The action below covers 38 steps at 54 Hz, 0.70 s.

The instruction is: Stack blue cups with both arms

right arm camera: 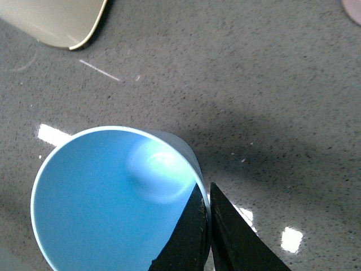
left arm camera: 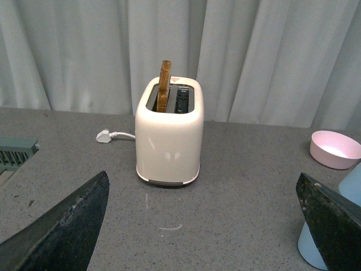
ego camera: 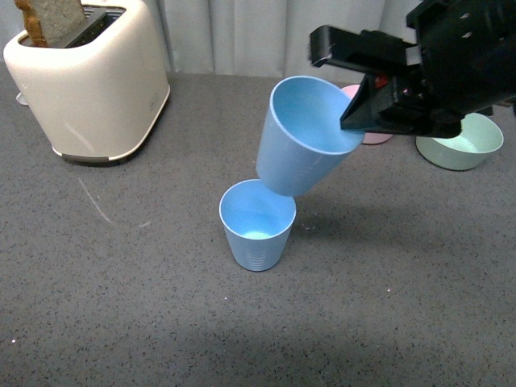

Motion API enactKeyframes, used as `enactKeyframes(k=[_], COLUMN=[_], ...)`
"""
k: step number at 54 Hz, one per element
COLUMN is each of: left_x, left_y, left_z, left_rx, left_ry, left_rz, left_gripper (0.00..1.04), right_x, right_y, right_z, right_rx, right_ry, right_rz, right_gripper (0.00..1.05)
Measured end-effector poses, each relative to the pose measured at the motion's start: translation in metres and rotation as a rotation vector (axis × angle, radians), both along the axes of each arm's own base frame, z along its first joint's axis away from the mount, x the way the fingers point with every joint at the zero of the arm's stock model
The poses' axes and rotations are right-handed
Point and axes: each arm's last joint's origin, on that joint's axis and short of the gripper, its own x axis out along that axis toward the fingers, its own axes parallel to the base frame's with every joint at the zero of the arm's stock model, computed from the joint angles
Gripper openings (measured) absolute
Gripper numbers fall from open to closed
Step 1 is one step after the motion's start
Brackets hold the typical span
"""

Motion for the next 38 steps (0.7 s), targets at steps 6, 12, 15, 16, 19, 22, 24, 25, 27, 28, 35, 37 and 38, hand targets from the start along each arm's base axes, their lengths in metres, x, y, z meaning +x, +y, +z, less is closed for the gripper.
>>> enactKeyframes(k=[6,12,15,16,19,22,24,25,27,28,35,37,38], left_x=[0.000,0.000,0.000,0.000,0.000,0.000,0.000,0.000,0.000,0.000,0.000,0.000,0.000], left_y=[0.000,0.000,0.000,0.000,0.000,0.000,0.000,0.000,0.000,0.000,0.000,0.000,0.000], left_z=[0.000,0.000,0.000,0.000,0.000,0.000,0.000,0.000,0.000,0.000,0.000,0.000,0.000], left_rx=[0.000,0.000,0.000,0.000,0.000,0.000,0.000,0.000,0.000,0.000,0.000,0.000,0.000], left_ry=[0.000,0.000,0.000,0.000,0.000,0.000,0.000,0.000,0.000,0.000,0.000,0.000,0.000], left_rz=[0.000,0.000,0.000,0.000,0.000,0.000,0.000,0.000,0.000,0.000,0.000,0.000,0.000], left_gripper=[0.98,0.98,0.98,0.98,0.98,0.98,0.98,0.98,0.98,0.98,0.98,0.98,0.98], right_x=[-0.002,0.000,0.001,0.001,0.002,0.001,0.001,0.001,0.001,0.001,0.001,0.001,0.001], right_y=[0.010,0.019,0.023,0.023,0.025,0.026,0.027,0.028,0.028,0.029,0.029,0.029,0.029], right_z=[-0.005,-0.010,-0.012,-0.012,-0.013,-0.014,-0.014,-0.015,-0.016,-0.017,-0.019,-0.018,-0.017], right_rx=[-0.009,-0.020,-0.021,-0.022,-0.028,-0.026,-0.027,-0.028,-0.030,-0.032,-0.054,-0.050,-0.047], right_ry=[0.012,0.020,0.023,0.023,0.022,0.024,0.025,0.026,0.028,0.031,0.034,0.031,0.023], right_rz=[0.021,0.034,0.042,0.043,0.043,0.050,0.052,0.052,0.052,0.053,0.051,0.052,0.052], right_gripper=[0.01,0.01,0.01,0.01,0.01,0.01,0.01,0.01,0.01,0.01,0.20,0.27,0.32])
